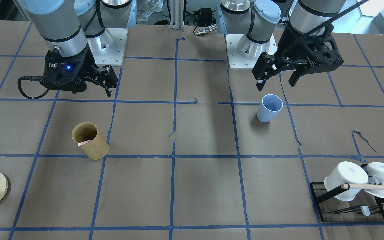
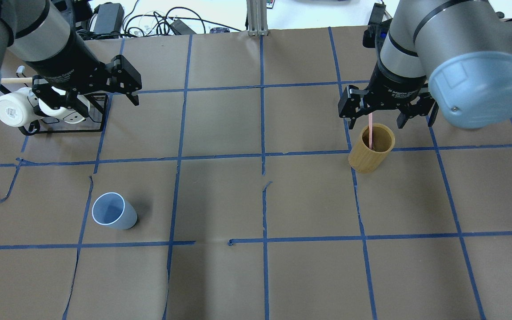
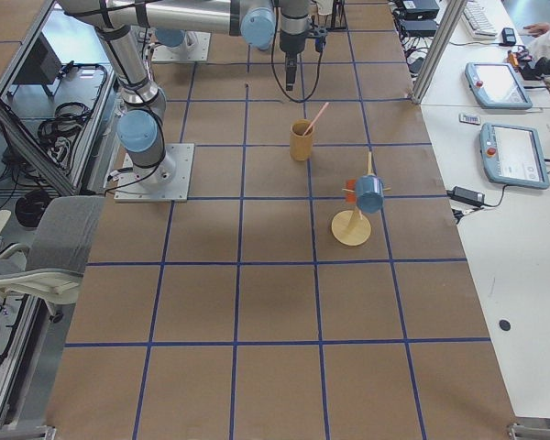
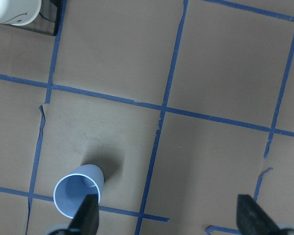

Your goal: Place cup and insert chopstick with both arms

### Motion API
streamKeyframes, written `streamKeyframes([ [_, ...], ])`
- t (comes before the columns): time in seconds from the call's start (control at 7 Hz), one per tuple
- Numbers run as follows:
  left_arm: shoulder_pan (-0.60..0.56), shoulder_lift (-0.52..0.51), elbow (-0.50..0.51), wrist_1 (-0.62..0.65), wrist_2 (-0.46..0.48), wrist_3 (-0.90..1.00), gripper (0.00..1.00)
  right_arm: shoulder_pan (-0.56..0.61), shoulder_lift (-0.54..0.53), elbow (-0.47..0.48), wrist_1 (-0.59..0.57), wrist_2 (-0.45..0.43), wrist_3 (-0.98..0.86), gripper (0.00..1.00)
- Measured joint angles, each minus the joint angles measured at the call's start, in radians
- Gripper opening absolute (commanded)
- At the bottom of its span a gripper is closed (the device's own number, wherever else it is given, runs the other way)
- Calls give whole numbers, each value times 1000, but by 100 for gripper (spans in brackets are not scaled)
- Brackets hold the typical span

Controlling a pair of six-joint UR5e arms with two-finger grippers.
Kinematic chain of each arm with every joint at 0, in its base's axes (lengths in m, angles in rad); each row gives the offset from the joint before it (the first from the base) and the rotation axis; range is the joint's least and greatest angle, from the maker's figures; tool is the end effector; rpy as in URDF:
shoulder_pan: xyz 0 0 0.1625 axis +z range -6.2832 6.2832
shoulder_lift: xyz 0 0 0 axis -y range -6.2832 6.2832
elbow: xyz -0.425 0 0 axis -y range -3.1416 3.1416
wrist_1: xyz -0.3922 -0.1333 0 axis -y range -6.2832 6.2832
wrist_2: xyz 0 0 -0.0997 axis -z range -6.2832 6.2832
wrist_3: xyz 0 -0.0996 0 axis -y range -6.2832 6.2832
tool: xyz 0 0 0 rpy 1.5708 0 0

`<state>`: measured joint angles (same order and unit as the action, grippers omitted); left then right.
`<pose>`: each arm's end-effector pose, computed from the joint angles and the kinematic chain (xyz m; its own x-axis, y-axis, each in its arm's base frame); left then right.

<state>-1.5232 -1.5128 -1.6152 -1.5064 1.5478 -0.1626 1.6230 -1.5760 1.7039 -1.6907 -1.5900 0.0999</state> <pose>-0.1129 -0.4806 0.5006 -0.9778 -0.2064 0.0352 -0.2085 0.9753 -0.0732 0.1566 -0.4782 0.4371 -0.9987 0.0475 0.0199 0.0477 0.9988 0.0060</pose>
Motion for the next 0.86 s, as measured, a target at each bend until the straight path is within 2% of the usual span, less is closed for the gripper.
streamKeyframes([
  [0.86, 1, 1, 0, 0, 0, 0, 100, 2, -18, -46, -14, -5, 0, 100],
])
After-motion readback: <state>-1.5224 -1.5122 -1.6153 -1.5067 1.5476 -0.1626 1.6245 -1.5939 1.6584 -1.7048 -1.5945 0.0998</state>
